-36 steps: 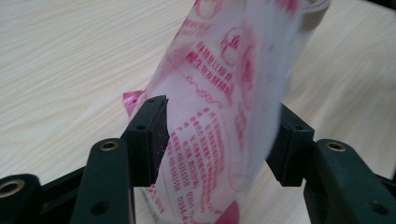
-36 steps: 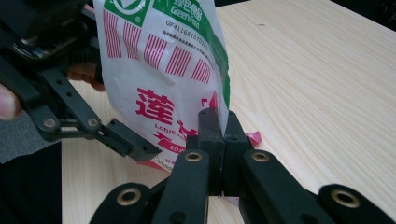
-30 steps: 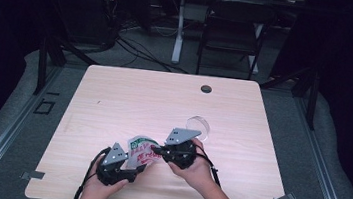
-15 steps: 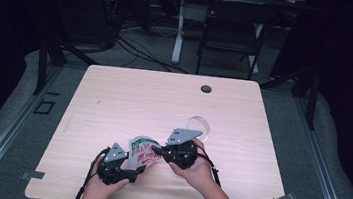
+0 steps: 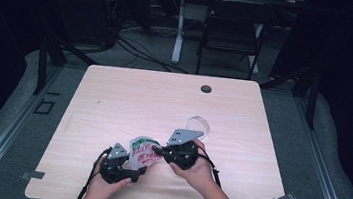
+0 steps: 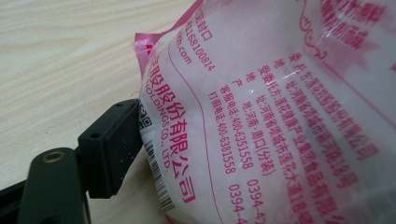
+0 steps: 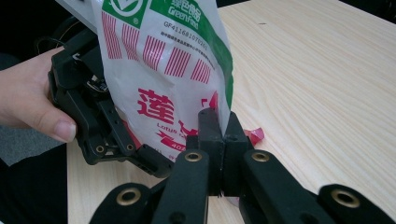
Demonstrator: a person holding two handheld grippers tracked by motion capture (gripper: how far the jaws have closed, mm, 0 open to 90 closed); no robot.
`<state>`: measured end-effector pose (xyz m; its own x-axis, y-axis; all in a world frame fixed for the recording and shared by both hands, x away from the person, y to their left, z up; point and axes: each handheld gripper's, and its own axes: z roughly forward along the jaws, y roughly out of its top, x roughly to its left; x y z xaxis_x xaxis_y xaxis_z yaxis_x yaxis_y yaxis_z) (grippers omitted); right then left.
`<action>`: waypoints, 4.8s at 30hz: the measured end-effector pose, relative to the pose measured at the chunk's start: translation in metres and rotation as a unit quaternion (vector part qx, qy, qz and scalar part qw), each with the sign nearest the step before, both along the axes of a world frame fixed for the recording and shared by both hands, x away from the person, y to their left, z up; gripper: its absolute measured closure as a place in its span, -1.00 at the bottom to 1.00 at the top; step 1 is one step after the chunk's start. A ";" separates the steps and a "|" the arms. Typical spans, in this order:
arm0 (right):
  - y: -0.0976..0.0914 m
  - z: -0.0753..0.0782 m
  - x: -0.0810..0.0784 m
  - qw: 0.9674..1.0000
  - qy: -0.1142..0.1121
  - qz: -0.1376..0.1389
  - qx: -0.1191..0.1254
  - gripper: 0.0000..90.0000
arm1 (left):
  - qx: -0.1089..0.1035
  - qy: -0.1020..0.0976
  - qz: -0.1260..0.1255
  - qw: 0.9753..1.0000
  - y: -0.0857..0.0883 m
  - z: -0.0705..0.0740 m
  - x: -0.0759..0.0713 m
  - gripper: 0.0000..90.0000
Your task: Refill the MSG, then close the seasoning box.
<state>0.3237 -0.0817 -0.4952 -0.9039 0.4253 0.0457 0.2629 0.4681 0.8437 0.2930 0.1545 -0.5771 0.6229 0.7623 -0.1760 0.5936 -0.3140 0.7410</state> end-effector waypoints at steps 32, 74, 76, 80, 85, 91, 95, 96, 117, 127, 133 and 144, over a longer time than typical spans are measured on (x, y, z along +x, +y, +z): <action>0.001 0.000 -0.003 1.000 -0.008 -0.002 -0.002 1.00 | 0.065 -0.026 -0.016 0.997 -0.010 -0.011 0.002 -0.42; 0.000 0.002 -0.005 1.000 -0.008 0.006 0.011 1.00 | 0.064 -0.043 -0.009 0.997 -0.008 -0.004 -0.001 0.31; 0.000 0.003 -0.005 1.000 -0.009 0.006 0.012 1.00 | 0.066 -0.048 -0.008 0.997 -0.008 -0.003 -0.001 0.31; 0.000 0.005 -0.005 1.000 -0.012 0.008 0.016 1.00 | 0.070 -0.052 -0.011 0.996 -0.008 0.000 -0.001 0.31; -0.002 0.008 -0.007 1.000 -0.015 0.007 0.019 1.00 | 0.075 -0.064 -0.012 0.995 -0.009 0.004 -0.002 0.32; -0.003 0.010 -0.007 1.000 -0.013 0.007 0.021 1.00 | 0.085 -0.073 -0.010 0.994 -0.009 0.008 -0.002 0.32; -0.003 0.011 -0.009 1.000 -0.020 0.004 0.018 1.00 | 0.091 -0.080 -0.007 0.993 -0.009 0.010 -0.002 0.32; -0.003 0.012 -0.009 1.000 -0.020 0.004 0.018 1.00 | 0.093 -0.078 -0.008 0.993 -0.010 0.011 -0.002 0.32; -0.010 0.019 -0.005 0.999 -0.021 -0.001 0.029 0.99 | 0.151 -0.118 -0.006 0.981 -0.008 0.031 0.006 0.33; -0.018 0.023 -0.002 0.999 -0.026 -0.015 0.040 1.00 | 0.165 -0.147 -0.002 0.975 -0.017 0.041 0.014 0.33; -0.025 0.026 0.001 0.998 -0.027 -0.023 0.046 1.00 | 0.184 -0.169 -0.001 0.968 -0.023 0.047 0.019 0.33; -0.035 0.027 0.006 0.998 -0.028 -0.037 0.042 0.99 | 0.203 -0.193 0.001 0.960 -0.034 0.050 0.029 0.33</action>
<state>0.3301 -0.1166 -0.4683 -0.8720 0.4884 0.0339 0.2454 0.3762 0.8934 0.3218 0.1209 -0.5274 0.5802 0.7209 0.3791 0.3007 -0.6221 0.7228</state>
